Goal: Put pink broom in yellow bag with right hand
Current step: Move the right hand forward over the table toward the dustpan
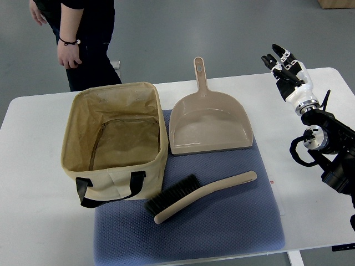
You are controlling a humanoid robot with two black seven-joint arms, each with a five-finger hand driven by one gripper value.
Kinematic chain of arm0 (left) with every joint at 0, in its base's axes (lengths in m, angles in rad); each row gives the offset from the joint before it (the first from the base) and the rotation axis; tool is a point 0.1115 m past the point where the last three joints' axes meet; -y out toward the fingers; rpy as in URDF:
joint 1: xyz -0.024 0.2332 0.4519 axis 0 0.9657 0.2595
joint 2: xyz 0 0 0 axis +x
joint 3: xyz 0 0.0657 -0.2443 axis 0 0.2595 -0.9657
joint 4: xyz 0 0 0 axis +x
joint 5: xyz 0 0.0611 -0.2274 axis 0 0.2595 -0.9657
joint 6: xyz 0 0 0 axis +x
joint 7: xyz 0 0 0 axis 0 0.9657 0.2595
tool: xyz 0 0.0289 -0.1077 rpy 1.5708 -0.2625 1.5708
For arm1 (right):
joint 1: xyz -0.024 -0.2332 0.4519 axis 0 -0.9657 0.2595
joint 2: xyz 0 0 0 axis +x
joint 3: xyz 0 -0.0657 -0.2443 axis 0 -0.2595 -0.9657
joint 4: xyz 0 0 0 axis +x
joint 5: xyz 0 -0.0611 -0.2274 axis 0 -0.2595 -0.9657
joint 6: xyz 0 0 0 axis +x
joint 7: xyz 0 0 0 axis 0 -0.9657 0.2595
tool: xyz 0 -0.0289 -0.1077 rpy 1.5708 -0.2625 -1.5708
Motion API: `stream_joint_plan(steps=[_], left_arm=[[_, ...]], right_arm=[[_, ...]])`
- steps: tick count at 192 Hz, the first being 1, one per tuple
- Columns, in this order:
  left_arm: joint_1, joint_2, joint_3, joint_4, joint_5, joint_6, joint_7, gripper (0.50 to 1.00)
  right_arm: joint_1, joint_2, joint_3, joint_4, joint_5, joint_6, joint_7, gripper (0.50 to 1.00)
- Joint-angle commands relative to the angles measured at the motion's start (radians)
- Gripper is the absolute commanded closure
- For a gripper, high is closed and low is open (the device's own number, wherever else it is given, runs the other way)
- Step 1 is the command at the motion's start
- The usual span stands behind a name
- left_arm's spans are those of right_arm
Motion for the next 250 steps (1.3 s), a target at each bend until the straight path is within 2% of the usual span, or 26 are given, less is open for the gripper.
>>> stream_joint_plan(steps=[1, 117, 179, 250], left_arm=[[0.0, 0.0, 0.0, -0.001, 0.0, -0.001, 0.0, 0.5], [0.0, 0.0, 0.0, -0.004, 0.0, -0.001, 0.0, 0.5], [0.0, 0.0, 0.0, -0.004, 0.0, -0.001, 0.0, 0.5], [-0.002, 0.0, 0.002, -0.002, 0.0, -0.001, 0.0, 0.5]], right_arm=[[0.0, -0.002, 0.0, 0.0, 0.0, 0.0, 0.0, 0.57], [0.018, -0.015, -0.005, 0.0, -0.002, -0.003, -0.008, 0.57], [0.083, -0.098, -0.04, 0.002, -0.011, -0.029, -0.021, 0.57], [0.233, -0.227, -0.256, 0.003, -0.193, -0.026, -0.026, 0.57]])
